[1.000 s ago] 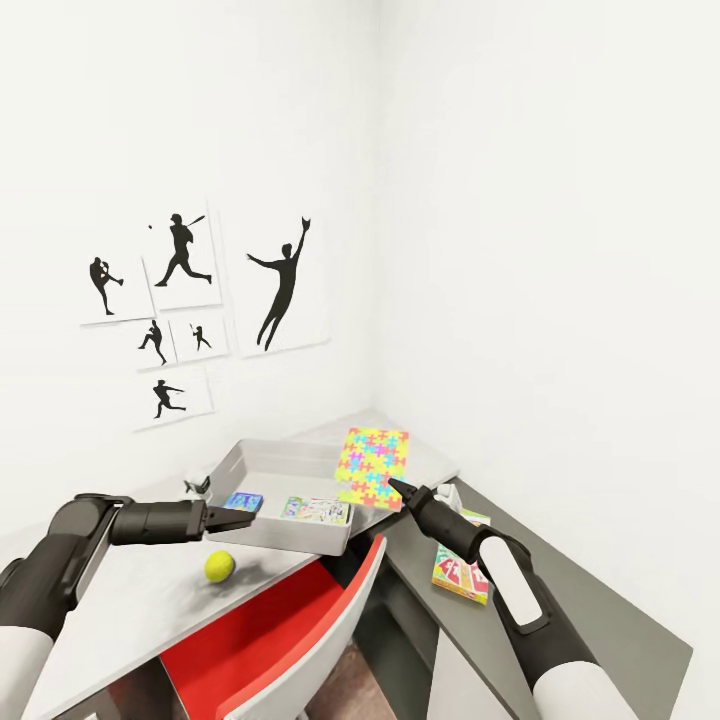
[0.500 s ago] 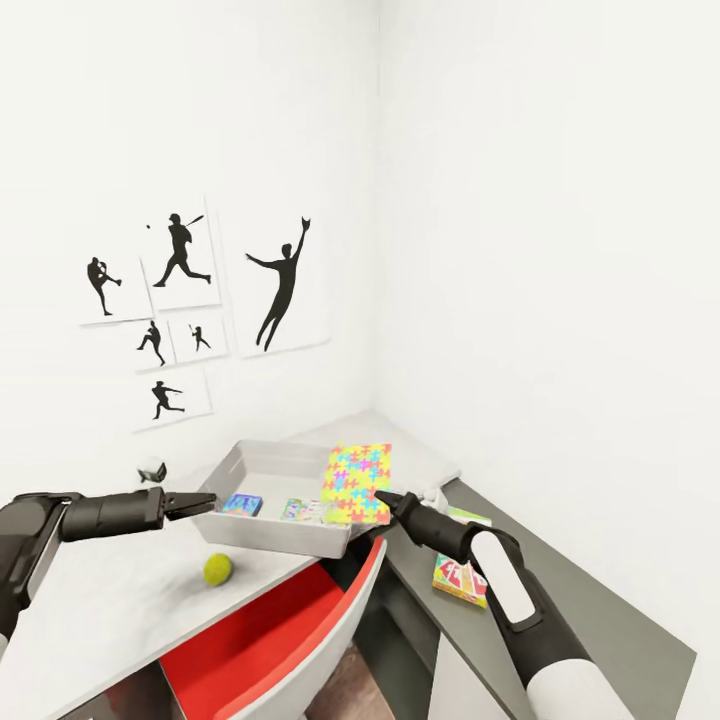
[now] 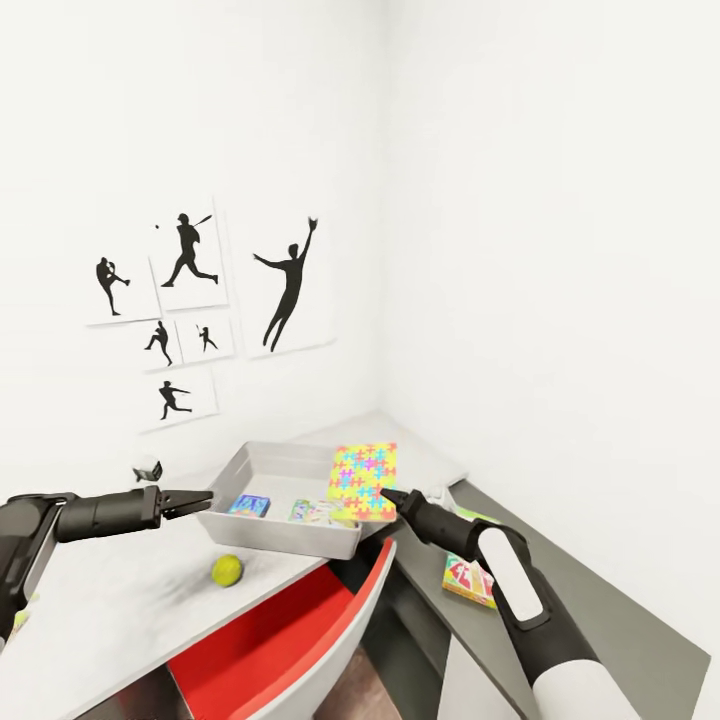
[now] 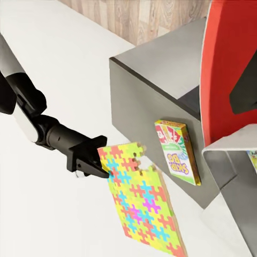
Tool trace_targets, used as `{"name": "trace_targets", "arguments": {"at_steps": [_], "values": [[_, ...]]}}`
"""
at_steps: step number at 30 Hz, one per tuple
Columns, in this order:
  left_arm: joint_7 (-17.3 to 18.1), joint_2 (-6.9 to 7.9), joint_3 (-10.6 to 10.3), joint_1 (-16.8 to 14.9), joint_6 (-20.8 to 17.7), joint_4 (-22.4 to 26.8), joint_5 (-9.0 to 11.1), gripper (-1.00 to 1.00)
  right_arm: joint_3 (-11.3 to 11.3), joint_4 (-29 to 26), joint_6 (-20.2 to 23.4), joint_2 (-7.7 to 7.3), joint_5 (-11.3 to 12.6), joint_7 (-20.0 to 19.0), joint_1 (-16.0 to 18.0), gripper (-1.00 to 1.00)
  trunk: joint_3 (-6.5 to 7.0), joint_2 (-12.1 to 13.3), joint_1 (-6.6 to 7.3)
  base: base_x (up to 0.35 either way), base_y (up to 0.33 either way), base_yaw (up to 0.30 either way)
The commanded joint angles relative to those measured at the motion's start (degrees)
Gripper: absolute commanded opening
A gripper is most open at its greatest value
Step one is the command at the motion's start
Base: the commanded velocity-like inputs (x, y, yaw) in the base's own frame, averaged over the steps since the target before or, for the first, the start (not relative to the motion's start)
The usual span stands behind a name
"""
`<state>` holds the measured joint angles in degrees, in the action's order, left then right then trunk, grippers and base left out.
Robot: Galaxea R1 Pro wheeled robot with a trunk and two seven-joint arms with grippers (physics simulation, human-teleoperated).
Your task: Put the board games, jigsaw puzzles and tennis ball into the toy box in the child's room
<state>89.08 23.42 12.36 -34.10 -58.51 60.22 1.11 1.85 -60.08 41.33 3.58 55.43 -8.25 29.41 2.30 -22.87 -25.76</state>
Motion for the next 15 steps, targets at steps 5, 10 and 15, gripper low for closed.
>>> {"name": "trace_targets", "arguments": {"at_steps": [5,10,15], "values": [[0.21,0.0,0.02,0.0,-0.56,-0.02,-0.05,1.0,0.04,-0.27,0.08,0.11,-0.24,-0.25,0.04,-1.0,-0.03,-0.05,-0.03,0.005,0.035,0.202],[0.2,-0.04,0.03,0.0,-0.55,-0.02,-0.05,1.0,0.04,-0.25,0.03,0.11,-0.32,-0.27,0.04,-1.0,-0.03,-0.05,-0.03,0.001,0.005,0.277],[0.13,-0.04,0.03,0.0,-0.55,-0.02,-0.09,1.0,-0.06,-0.24,-0.02,0.05,-0.34,-0.36,0.04,-1.0,-0.06,-0.05,-0.03,0.0,0.001,0.157]]}}
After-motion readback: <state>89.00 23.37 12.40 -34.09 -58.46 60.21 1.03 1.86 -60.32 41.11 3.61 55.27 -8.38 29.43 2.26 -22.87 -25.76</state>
